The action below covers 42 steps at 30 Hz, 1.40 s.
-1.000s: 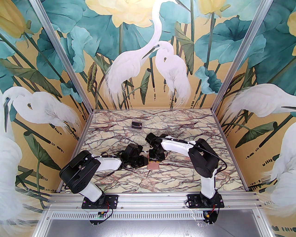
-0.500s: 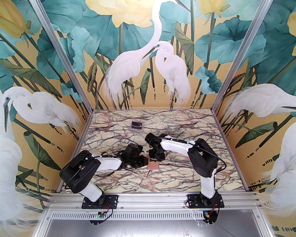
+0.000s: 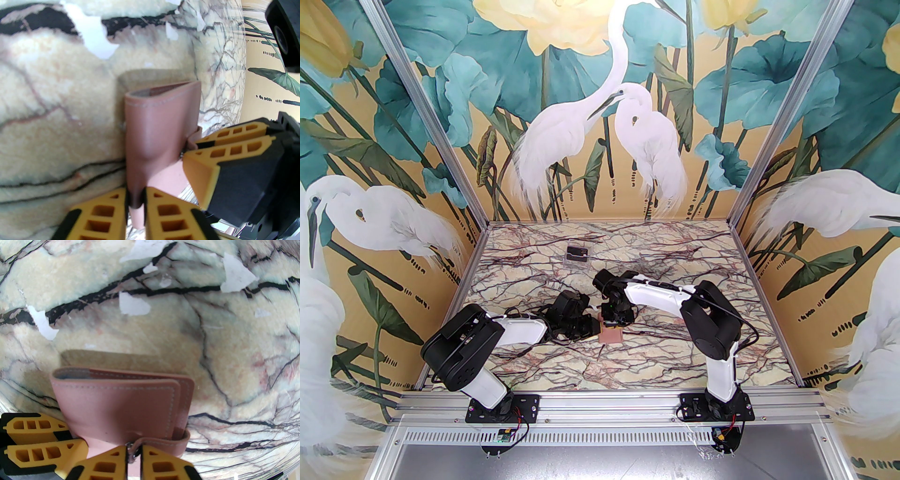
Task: Put the credit cards into the card holder
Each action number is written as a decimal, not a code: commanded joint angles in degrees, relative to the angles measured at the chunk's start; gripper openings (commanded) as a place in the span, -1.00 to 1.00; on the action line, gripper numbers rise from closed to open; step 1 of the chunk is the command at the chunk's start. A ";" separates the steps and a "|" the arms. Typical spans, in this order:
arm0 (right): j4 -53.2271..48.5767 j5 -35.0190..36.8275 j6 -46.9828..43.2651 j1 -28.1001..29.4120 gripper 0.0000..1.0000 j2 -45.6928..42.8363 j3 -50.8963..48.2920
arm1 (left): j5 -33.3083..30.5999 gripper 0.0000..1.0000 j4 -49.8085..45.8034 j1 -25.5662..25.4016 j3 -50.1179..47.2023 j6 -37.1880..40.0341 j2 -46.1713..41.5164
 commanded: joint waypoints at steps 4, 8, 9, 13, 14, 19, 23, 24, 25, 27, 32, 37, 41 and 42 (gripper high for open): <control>-1.29 3.19 -1.24 -0.10 -0.78 -0.27 -0.50 | -3.38 -0.65 -1.79 -0.34 0.52 0.90 2.95; -1.72 3.80 -1.64 -0.18 -0.84 -1.98 -1.07 | -3.38 -0.66 -2.01 -0.35 0.54 0.98 2.91; -1.89 4.06 -1.71 -0.14 -0.86 -2.33 -1.17 | -3.38 -0.66 -2.05 -0.41 0.48 0.98 2.84; -1.82 4.25 -2.31 -0.23 -0.96 -4.05 -2.46 | -3.47 -0.63 -2.22 -0.37 0.48 1.00 2.59; -1.82 4.26 -2.37 -0.23 -0.97 -4.43 -2.74 | -3.58 -0.62 -2.37 -0.34 0.47 1.02 2.40; 0.33 1.95 -3.38 -0.23 -0.99 -8.40 -5.19 | -5.94 -0.42 -6.39 -0.36 0.89 2.04 -1.54; 0.92 0.12 -4.10 -0.23 -1.00 -11.92 -5.57 | -8.78 -0.19 -12.52 -0.42 2.66 3.96 -6.65; 0.51 0.19 -4.25 -0.23 -1.00 -12.34 -5.28 | -9.21 -0.14 -14.04 -0.43 3.38 4.38 -7.52; 0.22 -0.15 -4.38 -0.23 -1.00 -12.83 -4.99 | -9.97 -0.10 -15.81 -0.41 4.11 4.90 -8.40; 0.60 -1.72 -4.29 -0.23 -1.00 -14.07 -4.89 | -11.45 -0.07 -18.22 -0.34 5.03 5.45 -10.27; 2.32 -6.60 -3.62 -0.19 -1.00 -17.22 -4.76 | -15.10 0.03 -22.34 -0.23 5.31 5.11 -16.27; 5.19 -13.11 -2.49 -0.23 -1.00 -19.35 -4.14 | -20.34 0.15 -29.74 0.64 6.39 4.91 -21.91; 6.50 -15.94 -1.55 0.01 -1.00 -19.85 -3.13 | -23.00 0.21 -33.40 2.26 5.63 4.85 -28.28; 6.46 -16.11 -1.60 0.04 -1.00 -19.85 -2.73 | -23.28 0.23 -34.11 2.94 5.33 4.92 -30.15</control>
